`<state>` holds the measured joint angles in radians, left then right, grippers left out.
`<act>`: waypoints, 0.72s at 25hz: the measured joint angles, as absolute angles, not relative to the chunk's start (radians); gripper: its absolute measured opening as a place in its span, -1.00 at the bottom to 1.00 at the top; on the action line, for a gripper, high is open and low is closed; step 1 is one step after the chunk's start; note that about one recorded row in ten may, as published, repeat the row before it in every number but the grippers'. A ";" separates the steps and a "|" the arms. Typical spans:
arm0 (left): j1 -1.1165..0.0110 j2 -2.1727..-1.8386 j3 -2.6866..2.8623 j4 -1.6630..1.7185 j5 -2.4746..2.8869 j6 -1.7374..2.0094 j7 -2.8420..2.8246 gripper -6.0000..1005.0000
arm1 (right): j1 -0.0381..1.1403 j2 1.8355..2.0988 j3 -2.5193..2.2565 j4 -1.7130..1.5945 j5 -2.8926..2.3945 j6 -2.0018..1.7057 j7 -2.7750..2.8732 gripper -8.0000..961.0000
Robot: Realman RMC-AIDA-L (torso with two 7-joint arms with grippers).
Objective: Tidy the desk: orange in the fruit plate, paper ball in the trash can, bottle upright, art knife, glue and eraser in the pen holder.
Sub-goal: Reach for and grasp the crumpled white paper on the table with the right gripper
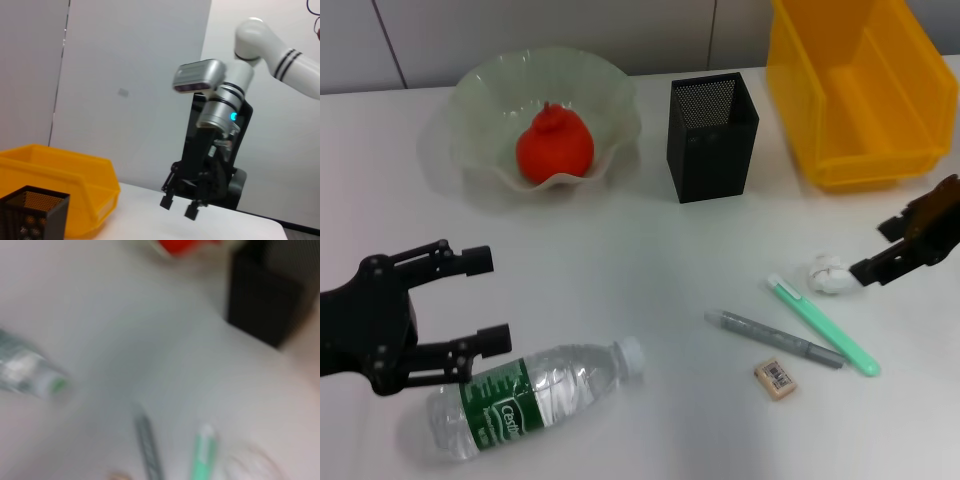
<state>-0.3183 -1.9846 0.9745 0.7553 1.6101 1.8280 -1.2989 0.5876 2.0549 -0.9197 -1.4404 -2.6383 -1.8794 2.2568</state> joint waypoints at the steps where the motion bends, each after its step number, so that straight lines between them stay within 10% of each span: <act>1: -0.318 -1.985 0.974 0.755 1.610 1.828 -1.299 0.69 | 0.588 2.055 -0.920 -1.440 -2.638 -1.879 2.257 0.60; 18: -0.317 -1.994 0.976 0.752 1.718 1.890 -1.259 0.69 | 0.689 2.076 -1.049 -1.235 -2.854 -1.721 2.415 0.60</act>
<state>-0.3171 -1.9938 0.9756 0.7518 1.7180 1.8903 -1.2593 0.6891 2.0755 -1.0494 -1.2346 -2.8536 -1.7213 2.4155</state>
